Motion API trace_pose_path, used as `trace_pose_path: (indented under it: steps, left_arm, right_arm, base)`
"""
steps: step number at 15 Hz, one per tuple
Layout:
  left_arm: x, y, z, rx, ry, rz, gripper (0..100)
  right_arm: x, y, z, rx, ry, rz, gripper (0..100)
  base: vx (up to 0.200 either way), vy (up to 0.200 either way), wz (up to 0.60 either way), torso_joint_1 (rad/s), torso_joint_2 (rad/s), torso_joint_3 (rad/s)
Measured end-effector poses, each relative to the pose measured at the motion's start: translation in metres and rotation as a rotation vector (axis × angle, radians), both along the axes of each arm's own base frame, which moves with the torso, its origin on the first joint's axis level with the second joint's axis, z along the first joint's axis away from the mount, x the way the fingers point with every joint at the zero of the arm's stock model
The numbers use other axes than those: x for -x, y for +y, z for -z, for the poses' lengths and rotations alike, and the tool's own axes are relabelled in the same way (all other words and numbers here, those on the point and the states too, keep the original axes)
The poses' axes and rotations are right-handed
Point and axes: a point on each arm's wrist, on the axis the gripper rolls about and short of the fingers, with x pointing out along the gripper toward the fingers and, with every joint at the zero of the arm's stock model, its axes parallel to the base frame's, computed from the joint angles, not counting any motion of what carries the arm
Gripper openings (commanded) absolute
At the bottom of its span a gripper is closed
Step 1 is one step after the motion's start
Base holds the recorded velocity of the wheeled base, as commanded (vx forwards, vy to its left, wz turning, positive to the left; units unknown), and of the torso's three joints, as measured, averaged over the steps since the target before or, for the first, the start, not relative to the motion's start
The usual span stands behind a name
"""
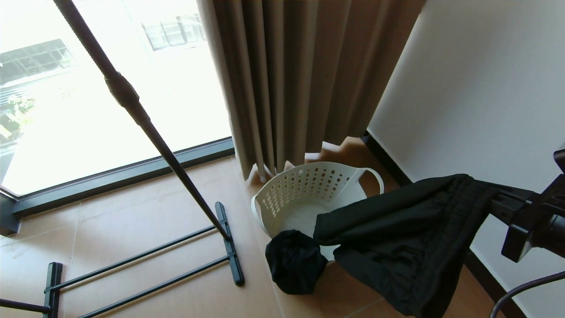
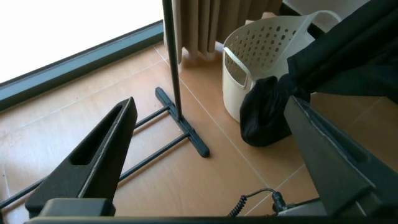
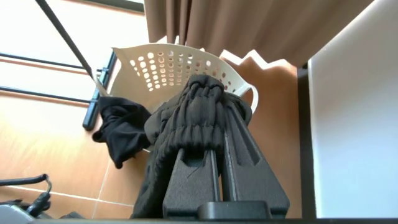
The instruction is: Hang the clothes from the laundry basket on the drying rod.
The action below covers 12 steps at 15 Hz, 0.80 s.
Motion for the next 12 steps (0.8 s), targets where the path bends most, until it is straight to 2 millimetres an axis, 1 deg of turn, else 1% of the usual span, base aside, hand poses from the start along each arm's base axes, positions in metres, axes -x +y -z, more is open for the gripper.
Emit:
trace_pose_path:
  steps: [2,6,12]
  left_arm:
    - [0.0,0.0,0.0,0.0,0.0,0.0,100]
    - [0.0001,0.0,0.0,0.0,-0.001,0.001,100]
    - [0.0001,0.0,0.0,0.0,-0.001,0.001,100]
  right_arm:
    - [-0.003,0.0014,0.0061,0.01,0.023,-0.002,0]
    - [-0.0069,0.003,0.0112,0.021,0.047,-0.003,0]
    - [-0.0098,0.0041,0.0138,0.026,0.06,-0.002,0]
  base:
    - [0.0,0.0,0.0,0.073,-0.43,-0.151]
    - [0.0,0.0,0.0,0.099,-0.46,-0.157]
    - [0.0,0.0,0.0,0.15,-0.5,-0.15]
